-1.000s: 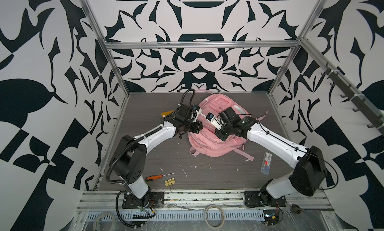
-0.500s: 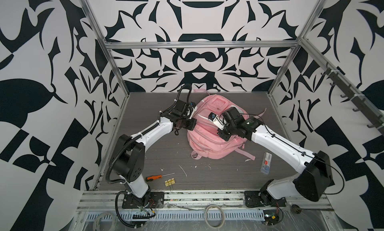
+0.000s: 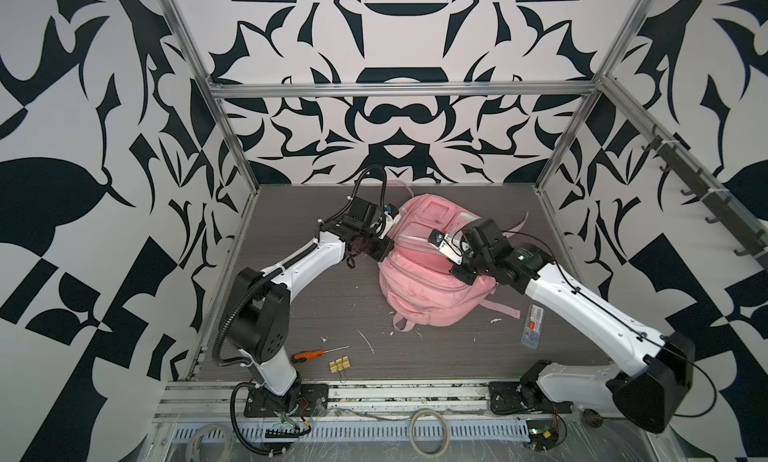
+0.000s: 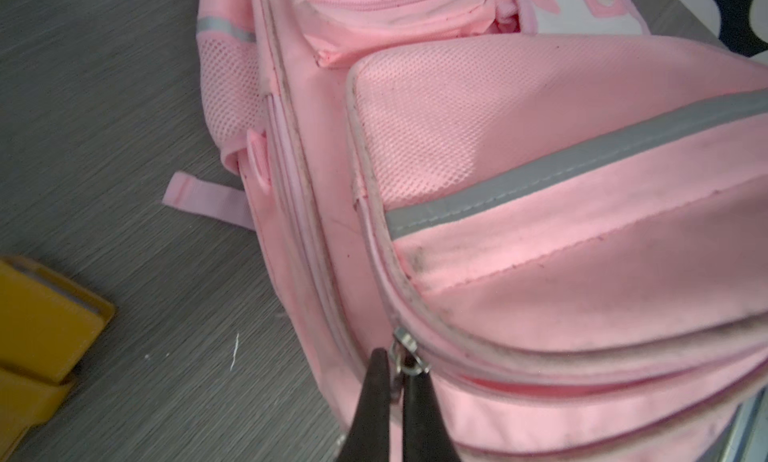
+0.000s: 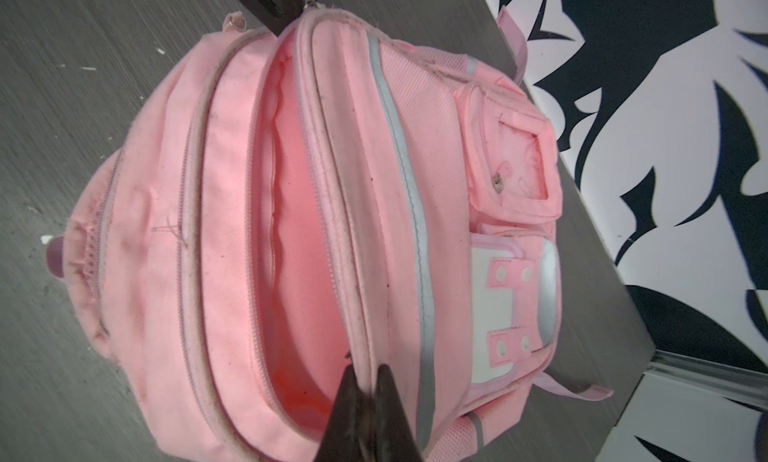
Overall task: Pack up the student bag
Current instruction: 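Pull the zipper pulls apart with both grippers to open the main compartment, then release the zipper with the left gripper and reach to the yellow wallet while right holds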
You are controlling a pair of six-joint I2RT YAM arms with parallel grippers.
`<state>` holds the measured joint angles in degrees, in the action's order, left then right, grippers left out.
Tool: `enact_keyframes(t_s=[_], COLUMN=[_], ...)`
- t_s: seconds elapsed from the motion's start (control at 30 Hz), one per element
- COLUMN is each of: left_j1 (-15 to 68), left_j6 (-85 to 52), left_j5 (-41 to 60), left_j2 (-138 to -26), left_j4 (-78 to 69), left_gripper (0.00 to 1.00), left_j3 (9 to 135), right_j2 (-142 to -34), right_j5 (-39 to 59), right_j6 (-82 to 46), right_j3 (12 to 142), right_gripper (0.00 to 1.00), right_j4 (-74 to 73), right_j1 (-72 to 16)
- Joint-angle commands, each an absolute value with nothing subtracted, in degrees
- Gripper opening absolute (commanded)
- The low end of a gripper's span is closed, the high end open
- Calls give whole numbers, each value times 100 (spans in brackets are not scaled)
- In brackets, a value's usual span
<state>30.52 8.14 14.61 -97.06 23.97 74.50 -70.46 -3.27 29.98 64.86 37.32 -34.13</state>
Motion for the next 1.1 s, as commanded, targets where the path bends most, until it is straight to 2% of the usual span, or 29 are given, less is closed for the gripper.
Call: enact_keyframes(t_s=[0.0, 0.27, 0.6, 0.8, 0.93, 0.97, 1.0, 1.03, 1.07], left_j1=[2869, 2898, 2911, 3011, 3013, 3002, 2961, 2894, 2797], left_j6=[1307, 1206, 1331, 1323, 1084, 1001, 851, 624, 413], left_j5=[1598, 1061, 1901, 1971, 1613, 1477, 1360, 1302, 1337], left_j2=[-9792, -9804, -10793, -10941, -10626, -10506, -10352, -10190, -10074], left_j4=[2786, 2370, 2478, 2600, 2661, 2731, 2742, 2765, 2844], left_gripper=[0, 0, 0, 0, 0, 3, 18, 38, 51], left_j3=[7757, 7564, 8867, 9125, 8899, 8822, 8703, 8597, 8541], right_j2=[-6609, -6464, -6492, -6621, -6610, -6640, -6679, -6710, -6730], right_j5=[-376, 319, 770, 872, 981, 1025, 1049, 1050, 1048], right_j6=[3540, 3990, 4711, 4899, 4623, 4510, 4387, 4276, 4182], right_j3=[6642, 6905, 7020, 6957, 6888, 6911, 6956, 6989, 7017], right_gripper=[0, 0, 0, 0, 0, 0, 0, 0, 0], right_j4=[3613, 3920, 4245, 4178, 3694, 3626, 3569, 3516, 3448], right_j1=[-3111, -2839, -2856, -2852, -2705, -2652, -2618, -2603, -2601])
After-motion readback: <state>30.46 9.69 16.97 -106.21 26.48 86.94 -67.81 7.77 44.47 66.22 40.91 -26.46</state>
